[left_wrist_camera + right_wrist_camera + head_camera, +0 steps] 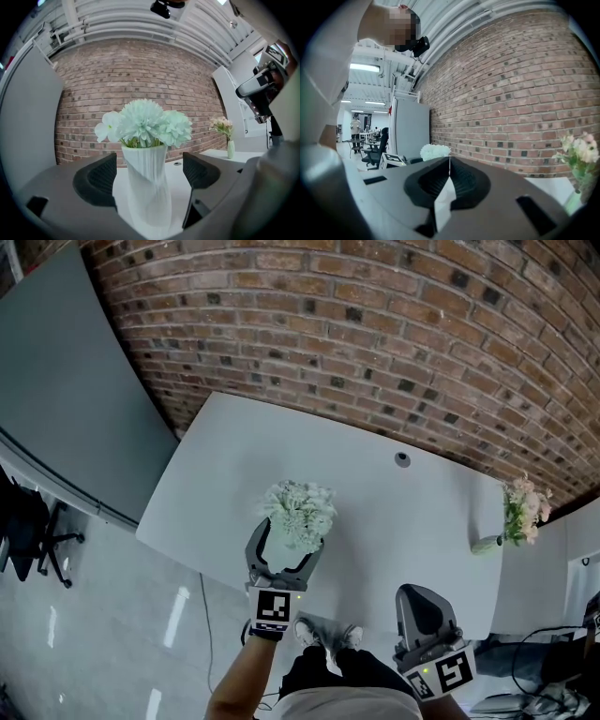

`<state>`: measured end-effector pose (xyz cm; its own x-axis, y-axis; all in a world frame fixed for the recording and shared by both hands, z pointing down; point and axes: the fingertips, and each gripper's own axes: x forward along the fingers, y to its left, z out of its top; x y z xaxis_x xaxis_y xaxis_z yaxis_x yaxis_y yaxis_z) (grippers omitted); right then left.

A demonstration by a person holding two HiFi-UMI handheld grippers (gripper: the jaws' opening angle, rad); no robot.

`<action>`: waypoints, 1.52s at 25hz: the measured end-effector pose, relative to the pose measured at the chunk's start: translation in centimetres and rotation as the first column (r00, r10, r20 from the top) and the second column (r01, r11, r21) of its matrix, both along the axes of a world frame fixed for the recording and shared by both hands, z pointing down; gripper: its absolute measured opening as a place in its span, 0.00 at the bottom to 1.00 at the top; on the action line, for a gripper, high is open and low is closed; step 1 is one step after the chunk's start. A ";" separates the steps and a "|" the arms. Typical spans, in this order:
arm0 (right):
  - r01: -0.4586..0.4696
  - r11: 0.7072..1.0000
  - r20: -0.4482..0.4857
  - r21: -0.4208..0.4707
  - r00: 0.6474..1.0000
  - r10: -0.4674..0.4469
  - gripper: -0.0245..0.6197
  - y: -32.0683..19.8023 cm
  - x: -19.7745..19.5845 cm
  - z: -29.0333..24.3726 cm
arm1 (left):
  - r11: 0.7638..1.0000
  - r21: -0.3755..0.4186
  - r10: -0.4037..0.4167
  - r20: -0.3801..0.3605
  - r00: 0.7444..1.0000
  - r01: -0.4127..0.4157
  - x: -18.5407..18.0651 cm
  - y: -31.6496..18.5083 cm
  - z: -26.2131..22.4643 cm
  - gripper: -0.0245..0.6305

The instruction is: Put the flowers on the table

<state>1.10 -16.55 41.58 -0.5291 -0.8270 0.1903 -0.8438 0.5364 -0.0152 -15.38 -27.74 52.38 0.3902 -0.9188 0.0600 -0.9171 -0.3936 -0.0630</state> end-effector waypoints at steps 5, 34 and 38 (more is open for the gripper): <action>0.038 0.999 0.022 0.009 0.999 -0.038 0.06 0.4 -0.2 -0.4 | 0.999 -0.013 -0.031 0.007 1.000 0.031 -0.2 1.5 -0.4 0.68; 0.147 0.985 0.152 0.089 0.975 -0.159 0.06 5.8 7.8 -3.5 | 0.996 -0.010 -0.091 0.030 0.995 0.092 8.8 12.8 -6.6 0.33; 0.166 0.982 0.169 0.094 0.969 -0.180 0.06 6.5 8.5 -3.4 | 0.995 0.010 -0.104 0.048 0.993 0.104 9.5 14.4 -7.7 0.24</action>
